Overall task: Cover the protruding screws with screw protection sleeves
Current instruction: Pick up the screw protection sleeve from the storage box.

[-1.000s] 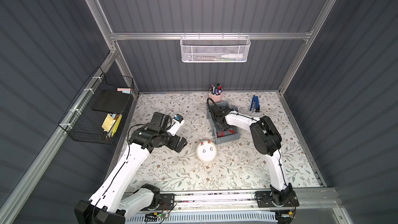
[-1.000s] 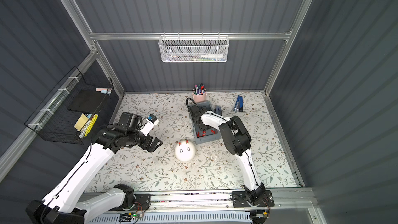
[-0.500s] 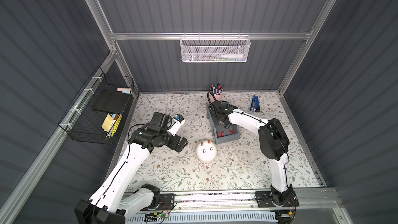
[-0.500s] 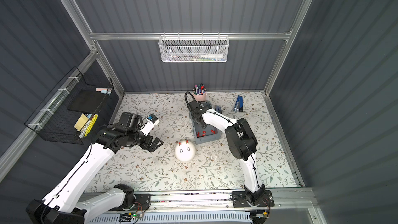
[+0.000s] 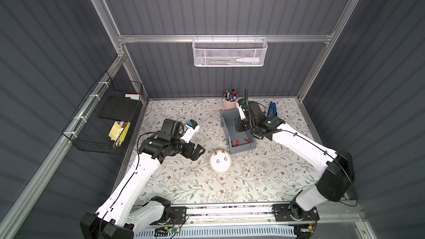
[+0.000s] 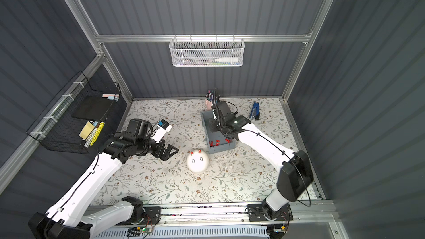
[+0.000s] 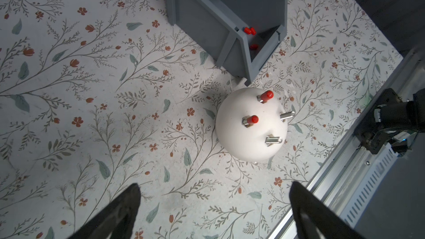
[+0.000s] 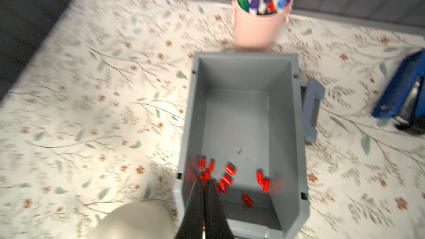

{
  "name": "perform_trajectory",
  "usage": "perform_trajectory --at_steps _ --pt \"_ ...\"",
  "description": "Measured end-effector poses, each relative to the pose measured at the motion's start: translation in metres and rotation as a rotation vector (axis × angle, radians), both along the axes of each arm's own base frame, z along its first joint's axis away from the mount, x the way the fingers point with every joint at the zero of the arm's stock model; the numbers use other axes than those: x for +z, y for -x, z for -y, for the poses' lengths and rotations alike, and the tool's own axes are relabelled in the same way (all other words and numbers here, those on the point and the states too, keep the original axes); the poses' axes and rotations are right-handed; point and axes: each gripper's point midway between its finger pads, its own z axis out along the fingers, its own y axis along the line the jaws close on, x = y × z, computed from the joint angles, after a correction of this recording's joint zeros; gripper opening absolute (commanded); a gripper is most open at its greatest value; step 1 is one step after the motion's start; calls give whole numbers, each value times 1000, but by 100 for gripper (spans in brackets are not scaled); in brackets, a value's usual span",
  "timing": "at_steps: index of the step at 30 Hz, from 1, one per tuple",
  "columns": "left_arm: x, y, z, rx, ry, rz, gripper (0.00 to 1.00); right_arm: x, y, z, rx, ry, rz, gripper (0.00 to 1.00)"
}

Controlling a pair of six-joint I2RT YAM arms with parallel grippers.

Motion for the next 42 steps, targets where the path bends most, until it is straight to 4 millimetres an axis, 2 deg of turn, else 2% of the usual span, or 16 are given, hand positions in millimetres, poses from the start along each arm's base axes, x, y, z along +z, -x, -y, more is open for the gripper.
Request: perform_trajectory --at_steps 3,6,11,13,15,17,21,29,36,42 --pt "-1 2 8 -20 46 -12 99 44 23 -10 99 -174 93 1" --pt "2 4 16 -43 100 -23 99 78 47 -21 216 -327 176 0" --pt "17 8 33 -101 222 -20 93 105 80 -49 416 -478 229 0" --pt "25 11 39 -130 278 -15 85 115 94 -60 493 -521 248 0" --pt "33 17 44 -159 327 -14 71 128 108 -69 567 -563 277 0" --pt "42 20 48 -184 363 -2 67 139 121 -76 630 -601 308 0" --pt "58 26 53 -238 437 29 68 154 134 -81 698 -649 360 0" --pt "87 33 64 -341 622 65 68 175 144 -80 744 -714 419 0" --pt "116 38 71 -433 743 111 60 182 152 -76 769 -749 438 0" --pt "131 38 70 -457 778 157 55 186 159 -75 800 -769 436 0"
